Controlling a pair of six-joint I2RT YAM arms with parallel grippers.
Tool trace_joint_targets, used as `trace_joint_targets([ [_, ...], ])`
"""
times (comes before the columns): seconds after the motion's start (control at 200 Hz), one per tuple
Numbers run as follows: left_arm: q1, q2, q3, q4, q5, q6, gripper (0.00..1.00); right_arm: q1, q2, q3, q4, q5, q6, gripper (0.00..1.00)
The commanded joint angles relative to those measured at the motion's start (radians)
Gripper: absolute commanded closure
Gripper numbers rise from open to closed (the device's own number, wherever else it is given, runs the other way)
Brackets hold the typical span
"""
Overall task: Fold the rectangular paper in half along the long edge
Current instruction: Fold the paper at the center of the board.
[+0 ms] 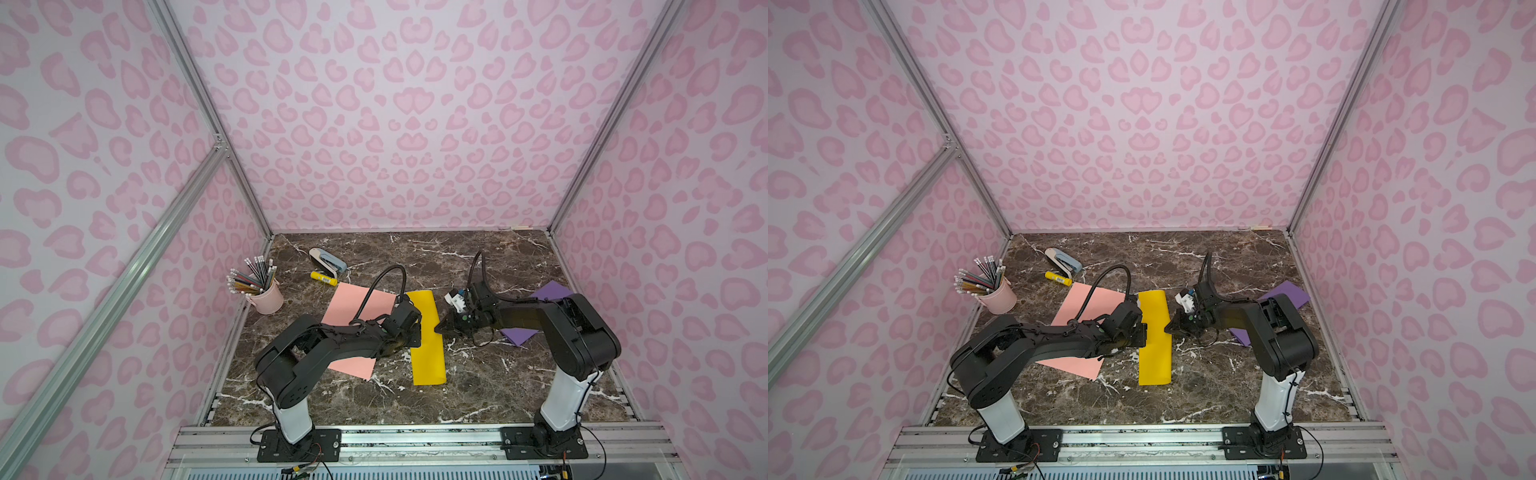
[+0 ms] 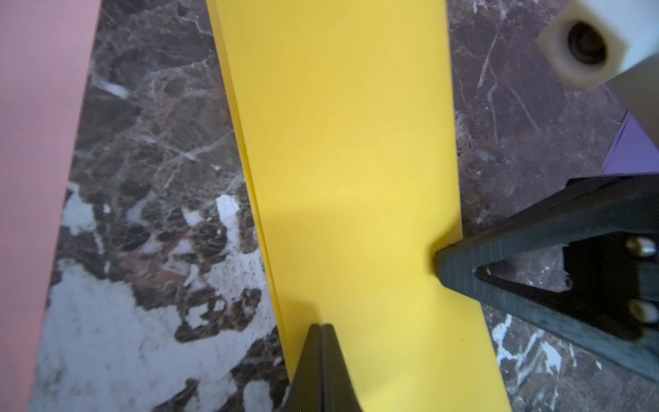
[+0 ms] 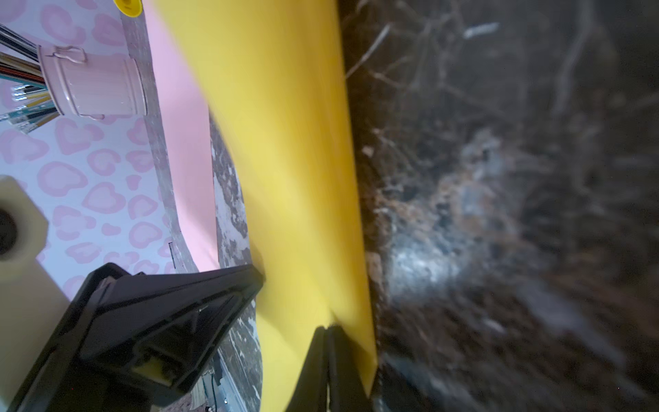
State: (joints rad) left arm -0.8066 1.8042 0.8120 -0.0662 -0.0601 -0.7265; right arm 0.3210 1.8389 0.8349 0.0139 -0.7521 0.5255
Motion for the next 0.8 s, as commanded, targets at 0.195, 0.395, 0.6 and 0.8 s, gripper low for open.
trace_joint_targets([
  [0.195, 0.001, 0.014, -0.013, -0.083, 0.0, 0.001, 0.96, -0.08, -0.078, -0.063, -0.053, 0.025, -0.062, 0.92],
  [0.395, 0.0, 0.012, -0.011, -0.086, 0.002, 0.001, 0.96, -0.021, -0.16, -0.015, -0.081, 0.021, -0.033, 0.92],
  [0.6, 0.0, 0.011, -0.01, -0.086, 0.005, -0.002, 0.96, 0.067, -0.088, -0.006, -0.041, 0.06, 0.004, 0.96],
  [0.8, 0.0, 0.0, -0.011, -0.092, 0.004, 0.001, 0.96, 0.021, -0.1, -0.097, -0.008, 0.099, 0.01, 1.0],
])
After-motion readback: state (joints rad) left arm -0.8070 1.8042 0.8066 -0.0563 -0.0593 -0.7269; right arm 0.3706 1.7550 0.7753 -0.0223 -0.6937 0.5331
